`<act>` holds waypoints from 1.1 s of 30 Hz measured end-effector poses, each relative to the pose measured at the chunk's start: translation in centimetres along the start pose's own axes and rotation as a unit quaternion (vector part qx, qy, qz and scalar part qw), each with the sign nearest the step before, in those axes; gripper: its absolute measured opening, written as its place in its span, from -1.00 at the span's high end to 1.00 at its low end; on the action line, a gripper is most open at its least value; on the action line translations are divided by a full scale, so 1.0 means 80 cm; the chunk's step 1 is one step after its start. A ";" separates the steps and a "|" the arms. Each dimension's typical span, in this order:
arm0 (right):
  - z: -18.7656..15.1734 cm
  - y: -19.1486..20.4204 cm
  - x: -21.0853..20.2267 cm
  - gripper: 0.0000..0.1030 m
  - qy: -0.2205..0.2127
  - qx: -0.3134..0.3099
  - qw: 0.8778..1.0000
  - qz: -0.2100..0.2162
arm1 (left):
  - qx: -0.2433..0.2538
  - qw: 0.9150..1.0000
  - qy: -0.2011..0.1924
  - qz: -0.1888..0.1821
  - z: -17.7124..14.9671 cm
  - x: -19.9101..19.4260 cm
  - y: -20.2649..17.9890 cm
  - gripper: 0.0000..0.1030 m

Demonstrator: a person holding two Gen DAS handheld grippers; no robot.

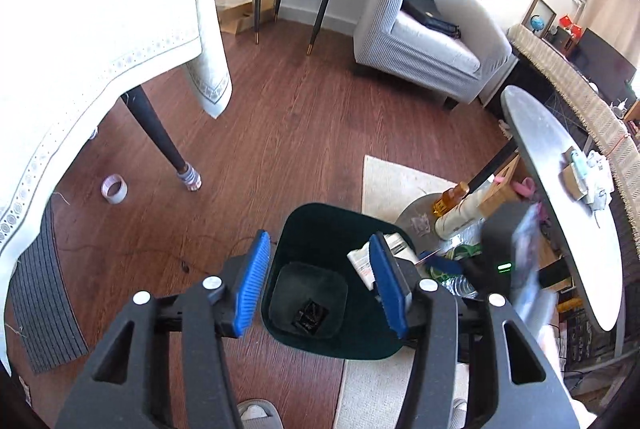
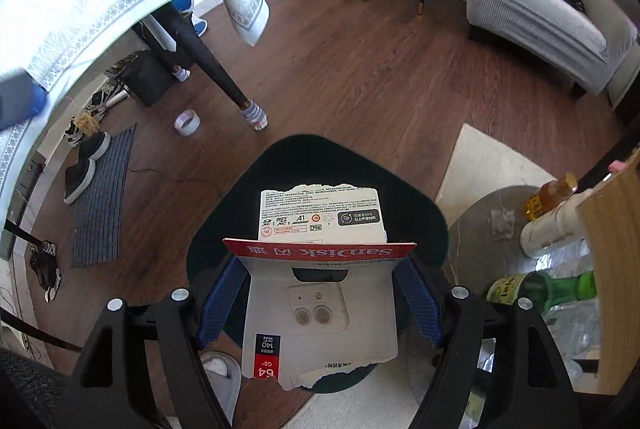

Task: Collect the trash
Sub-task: 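Open both grippers to drop the bag and package into the bin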

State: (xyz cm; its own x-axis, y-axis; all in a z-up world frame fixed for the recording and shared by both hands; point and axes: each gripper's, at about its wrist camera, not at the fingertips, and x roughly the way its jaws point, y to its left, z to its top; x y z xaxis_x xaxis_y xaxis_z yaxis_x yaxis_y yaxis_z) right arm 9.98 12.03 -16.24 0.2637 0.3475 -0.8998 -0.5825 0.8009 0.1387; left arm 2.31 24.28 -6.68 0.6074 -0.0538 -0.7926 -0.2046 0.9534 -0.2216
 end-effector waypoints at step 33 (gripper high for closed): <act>0.025 0.023 -0.130 -0.35 -0.119 -0.056 0.991 0.000 | 0.010 0.989 -0.148 -0.005 0.044 -0.131 -0.025 0.20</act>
State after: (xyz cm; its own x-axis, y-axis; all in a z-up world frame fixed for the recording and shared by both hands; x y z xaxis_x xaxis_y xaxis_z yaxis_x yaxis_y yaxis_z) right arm 7.76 10.87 -5.82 0.4290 0.4635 -0.7753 -0.6605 0.7465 0.0809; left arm -0.95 24.00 4.11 0.8077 0.0227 -0.5891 -0.1840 0.9591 -0.2152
